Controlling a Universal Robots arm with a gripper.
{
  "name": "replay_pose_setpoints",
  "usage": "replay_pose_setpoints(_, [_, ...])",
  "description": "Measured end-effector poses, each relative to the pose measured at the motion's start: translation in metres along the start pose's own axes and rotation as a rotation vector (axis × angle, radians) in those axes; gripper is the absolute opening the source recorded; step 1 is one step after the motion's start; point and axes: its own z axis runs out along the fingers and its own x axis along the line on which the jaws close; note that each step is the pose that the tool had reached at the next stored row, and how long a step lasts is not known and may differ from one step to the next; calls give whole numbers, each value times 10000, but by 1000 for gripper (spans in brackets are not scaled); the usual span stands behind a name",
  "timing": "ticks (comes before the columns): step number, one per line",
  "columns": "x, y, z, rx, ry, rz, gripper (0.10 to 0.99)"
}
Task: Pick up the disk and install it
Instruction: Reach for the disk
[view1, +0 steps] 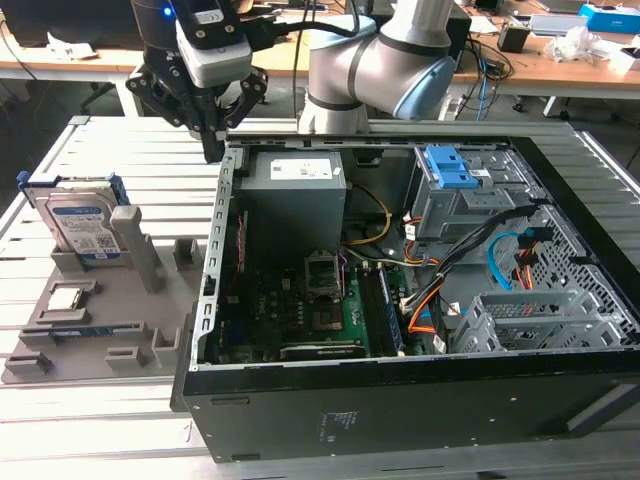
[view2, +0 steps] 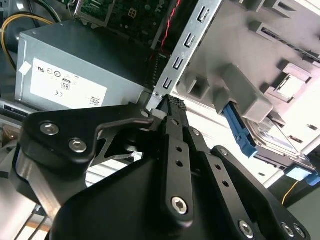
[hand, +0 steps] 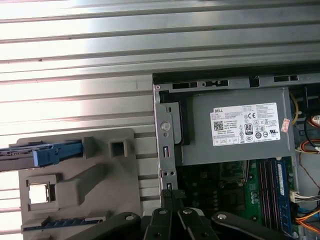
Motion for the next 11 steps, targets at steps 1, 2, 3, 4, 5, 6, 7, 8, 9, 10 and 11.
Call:
replay_pose_setpoints(1, [19,-1,0,0,0,-1,102])
replay_pose_setpoints(2, [38,-3,-1,0,0,-1,102])
replay_pose_setpoints(3, [55,-4,-1,0,0,0,102])
replay_pose_setpoints(4, [65,-5,-2,0,0,-1,102])
replay_pose_setpoints(5, [76,-6,-2,0,0,0,102])
replay_pose_setpoints(6, [93,-7,-3,0,0,-1,102])
replay_pose_setpoints(7, [104,-8,-3,0,0,0,102])
replay_pose_setpoints(8, [118,-9,-3,0,0,0,102])
replay_pose_setpoints(9, [138,-10,-4,1,0,0,102])
replay_pose_setpoints(10, [151,-11,-4,-1,0,0,102])
replay_pose_setpoints(11, [164,-12,-4,0,0,0,102])
